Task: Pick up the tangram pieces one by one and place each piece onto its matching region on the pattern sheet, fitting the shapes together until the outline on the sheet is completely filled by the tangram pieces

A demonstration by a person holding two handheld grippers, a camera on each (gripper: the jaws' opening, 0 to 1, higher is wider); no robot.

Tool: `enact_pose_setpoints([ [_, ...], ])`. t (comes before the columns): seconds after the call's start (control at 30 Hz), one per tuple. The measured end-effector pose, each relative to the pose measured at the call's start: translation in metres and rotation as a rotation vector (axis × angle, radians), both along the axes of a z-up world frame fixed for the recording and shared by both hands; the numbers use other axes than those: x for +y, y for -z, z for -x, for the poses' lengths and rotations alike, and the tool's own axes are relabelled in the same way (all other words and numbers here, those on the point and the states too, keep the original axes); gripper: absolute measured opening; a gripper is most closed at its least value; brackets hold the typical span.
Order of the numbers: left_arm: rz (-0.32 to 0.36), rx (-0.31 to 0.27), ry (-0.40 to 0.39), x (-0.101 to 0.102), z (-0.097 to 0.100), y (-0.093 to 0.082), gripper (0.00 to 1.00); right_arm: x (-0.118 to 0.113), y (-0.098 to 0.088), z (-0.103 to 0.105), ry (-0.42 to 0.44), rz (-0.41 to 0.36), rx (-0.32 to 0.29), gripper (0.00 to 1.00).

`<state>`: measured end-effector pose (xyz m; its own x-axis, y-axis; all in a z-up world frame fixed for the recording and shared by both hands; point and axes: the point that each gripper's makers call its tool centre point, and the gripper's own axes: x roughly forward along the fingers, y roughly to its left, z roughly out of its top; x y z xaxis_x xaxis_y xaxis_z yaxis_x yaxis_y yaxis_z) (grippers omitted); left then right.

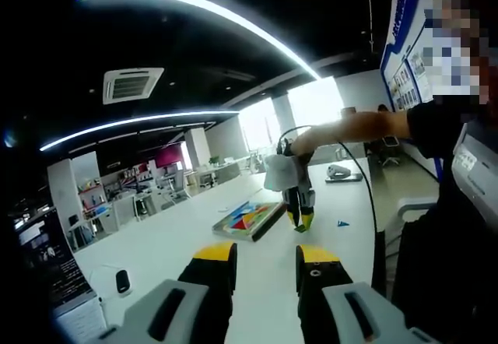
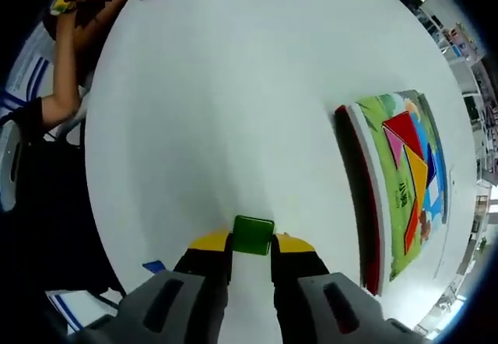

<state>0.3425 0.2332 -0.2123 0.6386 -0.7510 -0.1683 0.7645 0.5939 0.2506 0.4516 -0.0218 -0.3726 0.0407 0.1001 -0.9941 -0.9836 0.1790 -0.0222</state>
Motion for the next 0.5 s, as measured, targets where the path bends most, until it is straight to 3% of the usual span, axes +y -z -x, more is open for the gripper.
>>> enact_pose_setpoints([
  [0.07, 0.001, 0.000, -0.001, 0.001, 0.000, 0.000, 0.32, -0.002, -0.004, -0.008, -0.066, -0.008, -0.020, 0.21],
  [0.37, 0.001, -0.001, -0.002, 0.001, -0.001, -0.001, 0.32, -0.018, -0.029, -0.050, -0.130, -0.028, -0.091, 0.21],
  [0.5, 0.000, -0.001, 0.000, 0.000, -0.003, -0.002, 0.32, -0.030, -0.036, -0.071, -0.134, -0.001, -0.121, 0.21],
])
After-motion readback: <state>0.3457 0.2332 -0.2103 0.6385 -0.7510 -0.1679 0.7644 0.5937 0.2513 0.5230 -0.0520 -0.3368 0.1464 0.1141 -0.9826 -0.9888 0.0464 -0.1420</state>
